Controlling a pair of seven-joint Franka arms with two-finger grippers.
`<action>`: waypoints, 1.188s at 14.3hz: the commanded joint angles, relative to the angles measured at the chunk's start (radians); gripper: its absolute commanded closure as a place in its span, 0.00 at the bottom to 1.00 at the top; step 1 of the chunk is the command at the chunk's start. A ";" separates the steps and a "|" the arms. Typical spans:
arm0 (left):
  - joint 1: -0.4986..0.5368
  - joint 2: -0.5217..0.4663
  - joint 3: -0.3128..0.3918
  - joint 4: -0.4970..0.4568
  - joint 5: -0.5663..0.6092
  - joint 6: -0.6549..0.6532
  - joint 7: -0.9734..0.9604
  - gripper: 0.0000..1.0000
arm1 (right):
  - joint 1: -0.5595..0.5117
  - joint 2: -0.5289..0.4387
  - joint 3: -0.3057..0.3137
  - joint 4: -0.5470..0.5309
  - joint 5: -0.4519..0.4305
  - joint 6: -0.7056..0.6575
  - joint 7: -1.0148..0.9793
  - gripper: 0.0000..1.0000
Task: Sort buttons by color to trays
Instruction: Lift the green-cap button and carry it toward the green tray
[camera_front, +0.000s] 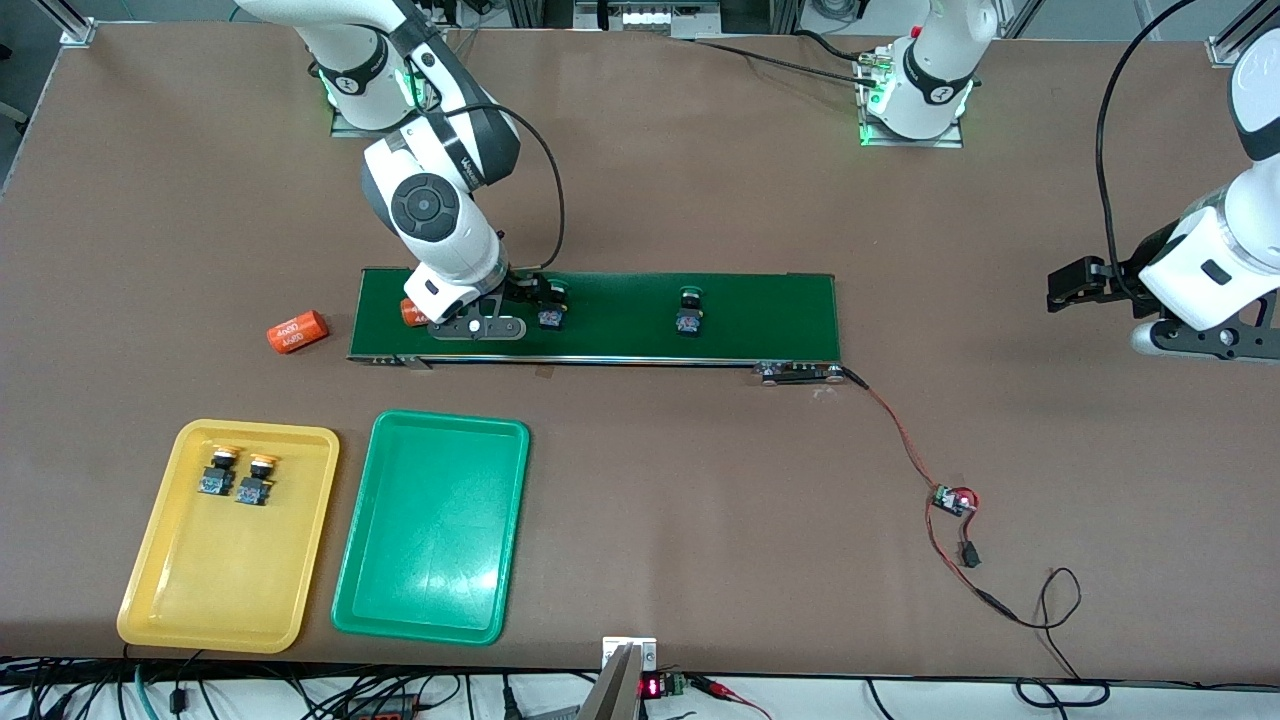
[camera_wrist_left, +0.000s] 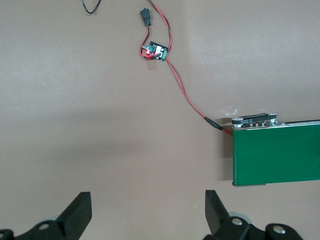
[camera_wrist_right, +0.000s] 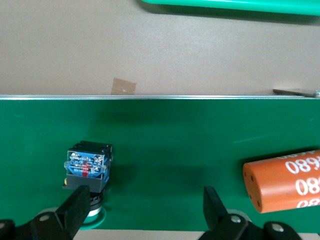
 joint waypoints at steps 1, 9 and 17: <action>0.007 0.017 -0.011 0.034 0.023 -0.018 0.001 0.00 | -0.006 0.003 0.003 -0.004 0.014 0.013 0.021 0.00; 0.101 0.009 -0.017 0.037 -0.046 0.001 0.000 0.00 | -0.006 0.036 0.003 0.004 0.038 0.021 0.027 0.00; 0.110 0.001 -0.006 0.038 -0.108 -0.060 -0.007 0.00 | -0.006 0.076 0.003 0.004 0.038 0.059 0.053 0.00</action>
